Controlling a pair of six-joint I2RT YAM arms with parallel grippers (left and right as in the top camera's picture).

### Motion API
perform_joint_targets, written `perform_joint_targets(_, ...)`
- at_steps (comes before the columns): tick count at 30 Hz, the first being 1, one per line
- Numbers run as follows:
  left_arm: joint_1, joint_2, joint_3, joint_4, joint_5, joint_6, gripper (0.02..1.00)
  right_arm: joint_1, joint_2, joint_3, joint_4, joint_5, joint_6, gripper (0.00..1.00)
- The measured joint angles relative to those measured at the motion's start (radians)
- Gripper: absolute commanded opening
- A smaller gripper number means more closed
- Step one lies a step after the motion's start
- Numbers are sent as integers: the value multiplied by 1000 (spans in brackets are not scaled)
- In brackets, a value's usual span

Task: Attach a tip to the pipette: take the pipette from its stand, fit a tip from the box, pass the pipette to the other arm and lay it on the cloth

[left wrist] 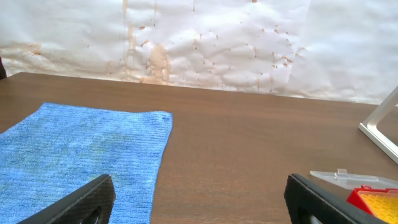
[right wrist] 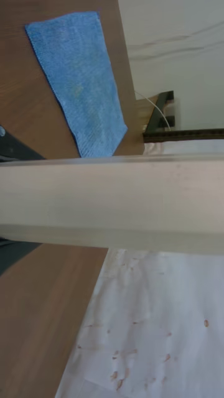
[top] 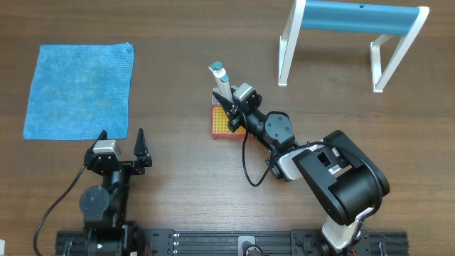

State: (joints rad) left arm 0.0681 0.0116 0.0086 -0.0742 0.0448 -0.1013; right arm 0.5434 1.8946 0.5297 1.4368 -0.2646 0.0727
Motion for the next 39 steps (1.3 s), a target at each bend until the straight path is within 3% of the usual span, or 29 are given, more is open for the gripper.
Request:
perform_joint_targets(15,0,0,0,0,0,0,882,0,0,0,-15,0,0,82)
perform_joint_targets(33,0,0,0,0,0,0,882,-17,-2,14,-79,-58,0,82)
perform_joint_targets(39,0,0,0,0,0,0,882,-21,58,23,10,-88,1,82)
